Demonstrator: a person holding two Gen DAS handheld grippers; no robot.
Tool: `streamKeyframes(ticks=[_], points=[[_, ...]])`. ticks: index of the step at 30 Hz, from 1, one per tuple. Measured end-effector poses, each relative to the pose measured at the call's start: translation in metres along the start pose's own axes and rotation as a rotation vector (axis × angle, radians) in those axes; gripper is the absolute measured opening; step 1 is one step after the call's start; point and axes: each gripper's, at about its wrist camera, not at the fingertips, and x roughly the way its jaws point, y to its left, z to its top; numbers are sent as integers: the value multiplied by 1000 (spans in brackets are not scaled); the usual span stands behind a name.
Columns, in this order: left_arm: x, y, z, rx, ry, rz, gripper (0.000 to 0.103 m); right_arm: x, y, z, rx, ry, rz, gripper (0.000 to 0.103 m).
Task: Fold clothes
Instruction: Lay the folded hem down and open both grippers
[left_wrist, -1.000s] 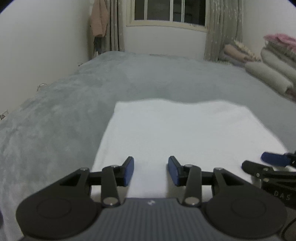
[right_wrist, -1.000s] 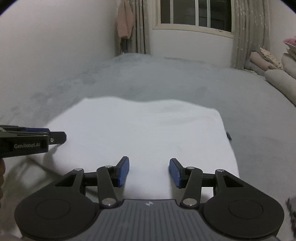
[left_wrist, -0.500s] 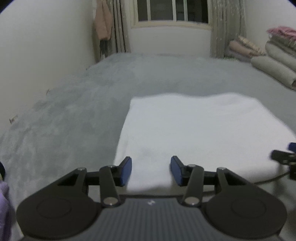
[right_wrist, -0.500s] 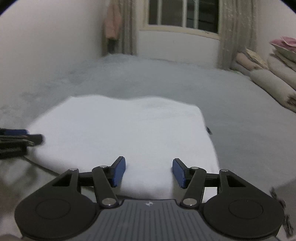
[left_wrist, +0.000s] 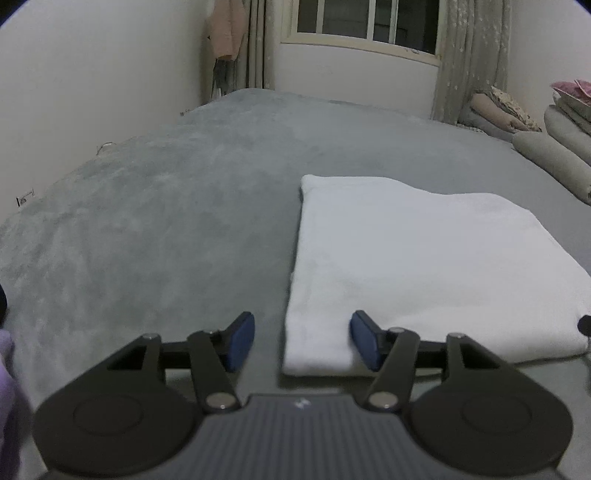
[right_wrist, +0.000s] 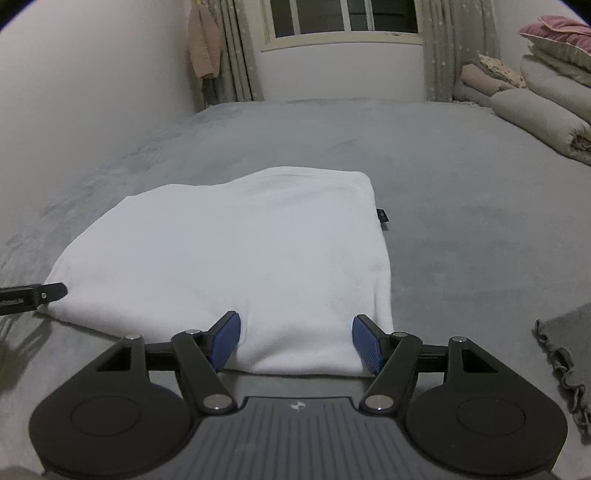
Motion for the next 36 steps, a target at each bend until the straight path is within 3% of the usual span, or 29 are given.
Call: streamKeyframes(ticks=[3, 7, 9, 12, 16, 20, 24, 27, 32, 36], points=[[0, 7, 0, -18, 10, 1, 57, -1, -8, 4, 35, 4, 22, 64], [-2, 13, -1, -27, 16, 7, 57, -6, -23, 5, 43, 18, 39, 52], [-3, 14, 3, -41, 24, 14, 57, -8, -23, 5, 48, 17, 38, 51], [-10, 12, 7, -46, 26, 25, 55, -10, -16, 5, 25, 12, 10, 53], [-27, -12, 11, 35, -32, 30, 54, -17, 7, 9, -37, -33, -56, 57], [-29, -52, 11, 98, -62, -15, 54, -18, 28, 15, -33, -92, -14, 57], [-13, -81, -3, 142, -67, 10, 54, -5, 55, 11, -111, -85, 8, 57], [-9, -83, -11, 127, -76, 18, 57, 11, 66, 1, -185, -77, -30, 63], [-4, -74, -11, 94, -61, 10, 65, 15, 60, -2, -152, -64, -20, 65], [-3, -68, -11, 88, -57, 3, 66, 15, 60, -3, -153, -63, -24, 65]])
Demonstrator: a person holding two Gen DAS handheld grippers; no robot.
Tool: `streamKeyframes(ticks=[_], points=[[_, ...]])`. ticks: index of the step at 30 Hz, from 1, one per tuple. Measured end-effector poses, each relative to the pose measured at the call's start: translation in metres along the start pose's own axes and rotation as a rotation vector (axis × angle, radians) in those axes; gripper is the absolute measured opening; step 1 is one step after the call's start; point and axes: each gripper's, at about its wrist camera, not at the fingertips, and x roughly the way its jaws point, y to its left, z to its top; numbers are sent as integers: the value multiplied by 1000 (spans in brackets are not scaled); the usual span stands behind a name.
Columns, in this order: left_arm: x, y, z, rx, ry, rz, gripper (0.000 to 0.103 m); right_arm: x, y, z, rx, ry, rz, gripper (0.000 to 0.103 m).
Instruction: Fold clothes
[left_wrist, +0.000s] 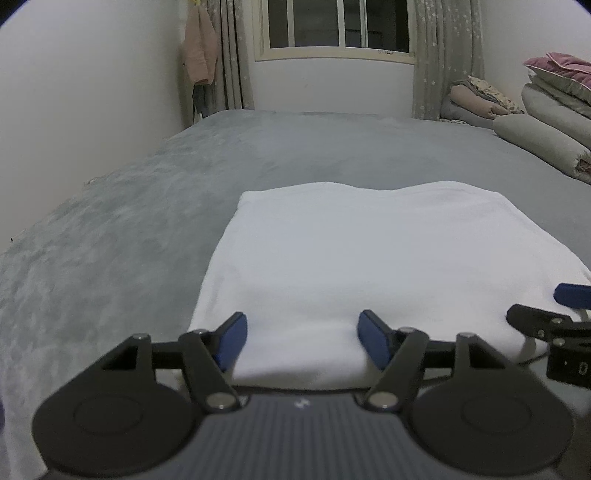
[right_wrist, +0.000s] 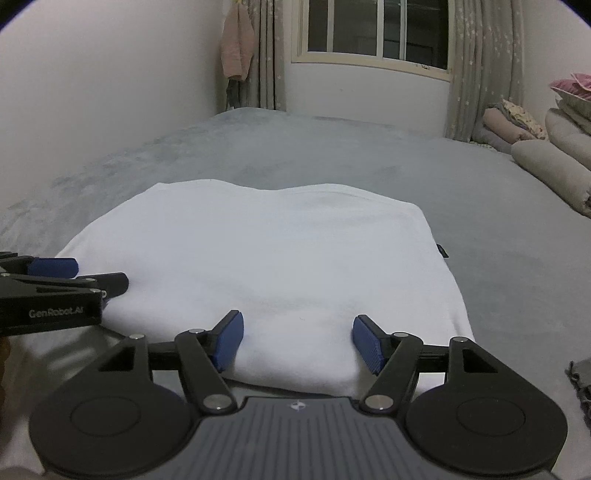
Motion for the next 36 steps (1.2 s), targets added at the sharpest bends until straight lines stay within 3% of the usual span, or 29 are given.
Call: streamKeyframes(ticks=[8, 12, 15, 17, 19, 22, 25, 28, 30, 36], points=[[-6, 17, 2, -5, 7, -38, 68, -2, -15, 2, 13, 8, 38, 65], [-9, 32, 5, -43, 21, -34, 64, -5, -28, 3, 23, 7, -1, 65], [-2, 56, 3, -81, 55, -8, 75, -4, -49, 0, 80, 27, -16, 77], [1, 75, 0, -127, 74, 3, 72, -4, -59, 0, 116, 33, 11, 77], [1, 91, 0, -153, 80, 7, 72, -6, -62, 1, 95, 36, -29, 72], [0, 107, 2, -179, 89, -6, 72, -8, -79, 0, 138, 51, -51, 77], [1, 107, 2, -146, 94, -7, 72, -8, -102, -5, 223, 71, -64, 76], [-2, 111, 6, -138, 113, -11, 73, -9, -106, -8, 189, 83, -100, 76], [-8, 118, 10, -166, 129, -31, 74, -10, -110, -9, 200, 82, -92, 76], [-30, 152, 22, -258, 111, 22, 72, -14, -107, -3, 198, 91, -111, 77]])
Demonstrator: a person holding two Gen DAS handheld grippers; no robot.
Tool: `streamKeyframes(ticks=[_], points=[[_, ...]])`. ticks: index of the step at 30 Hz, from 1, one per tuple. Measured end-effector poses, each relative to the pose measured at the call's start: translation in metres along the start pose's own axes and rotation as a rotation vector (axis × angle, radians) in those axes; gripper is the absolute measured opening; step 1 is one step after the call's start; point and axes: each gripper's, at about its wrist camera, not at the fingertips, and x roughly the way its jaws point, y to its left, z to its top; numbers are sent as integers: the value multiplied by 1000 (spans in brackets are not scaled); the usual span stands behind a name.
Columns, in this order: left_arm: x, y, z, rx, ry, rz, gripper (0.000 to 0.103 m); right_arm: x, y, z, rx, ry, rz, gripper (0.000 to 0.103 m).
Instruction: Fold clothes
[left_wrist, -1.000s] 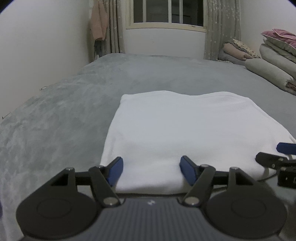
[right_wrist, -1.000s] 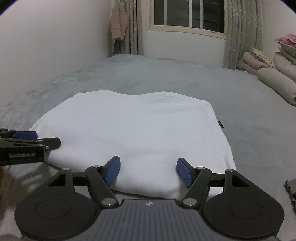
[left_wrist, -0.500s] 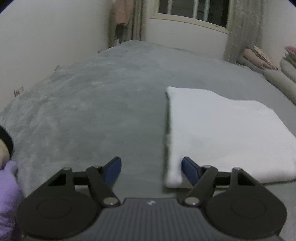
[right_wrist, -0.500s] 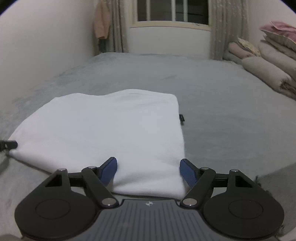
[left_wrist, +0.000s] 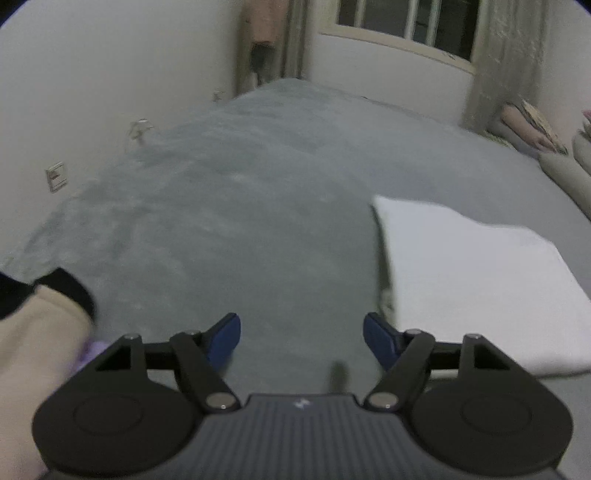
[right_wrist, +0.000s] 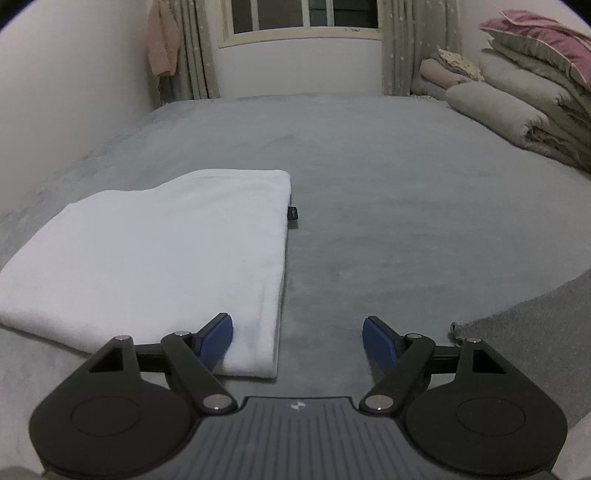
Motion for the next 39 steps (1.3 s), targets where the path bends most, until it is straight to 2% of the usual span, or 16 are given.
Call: streamKeyframes(ticks=[2, 4, 8, 12, 14, 18, 22, 27, 32, 35, 39], points=[[-2, 3, 1, -38, -9, -31, 72, -11, 2, 2, 11, -29, -19, 77], [-3, -9, -1, -6, -35, -44, 72, -24, 11, 5, -5, -83, -17, 77], [-3, -46, -17, 90, -66, -65, 72, -39, 46, 4, -50, -161, 70, 77], [-2, -92, -37, 193, -121, -105, 72, -37, 87, -7, -145, -169, 160, 76], [1, -115, -46, 265, -145, -119, 73, -28, 104, -13, -201, -165, 156, 76], [12, -132, -59, 316, -124, -97, 76, -7, 116, -25, -229, -116, 153, 77], [19, -130, -56, 293, -86, -108, 80, 0, 106, -22, -190, -78, 182, 78], [9, -123, -58, 292, -100, -109, 80, -12, 104, -15, -179, -89, 167, 78], [1, -124, -58, 313, -113, -97, 78, -23, 87, -9, -41, -60, 170, 79], [7, -120, -59, 289, -88, -106, 80, -20, 64, -10, 78, 0, 116, 79], [8, -120, -59, 287, -85, -107, 80, -24, 43, -8, 171, 20, 161, 79]])
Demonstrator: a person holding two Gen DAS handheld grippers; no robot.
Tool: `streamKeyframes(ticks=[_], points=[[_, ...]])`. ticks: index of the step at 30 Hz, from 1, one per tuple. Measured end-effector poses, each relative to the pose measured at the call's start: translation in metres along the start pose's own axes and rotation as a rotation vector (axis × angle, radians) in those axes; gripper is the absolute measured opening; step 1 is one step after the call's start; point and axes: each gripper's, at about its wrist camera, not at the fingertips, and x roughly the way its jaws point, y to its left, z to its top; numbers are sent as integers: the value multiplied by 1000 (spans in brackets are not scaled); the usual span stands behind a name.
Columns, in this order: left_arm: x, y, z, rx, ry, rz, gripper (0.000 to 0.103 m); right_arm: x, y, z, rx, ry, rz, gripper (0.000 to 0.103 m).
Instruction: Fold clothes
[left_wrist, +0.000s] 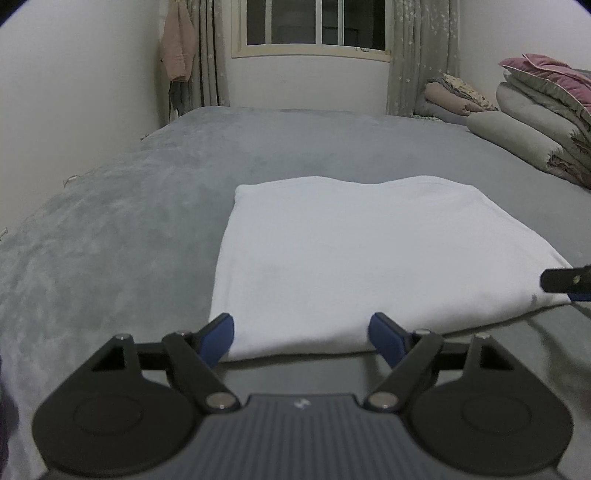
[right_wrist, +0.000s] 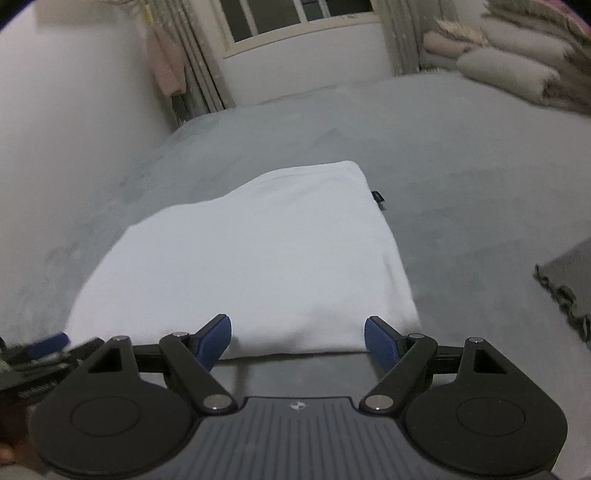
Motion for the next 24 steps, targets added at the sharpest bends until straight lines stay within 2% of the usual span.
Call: streamKeyframes(ticks=[11, 18, 24], points=[[-1, 2, 3, -26, 23, -7, 81, -9, -14, 7, 152, 76, 0, 79], [-9, -1, 8, -34, 2, -33, 81, -10, -22, 7, 228, 85, 8, 80], [2, -14, 4, 5, 6, -19, 83, -7, -22, 4, 277, 70, 12, 81]])
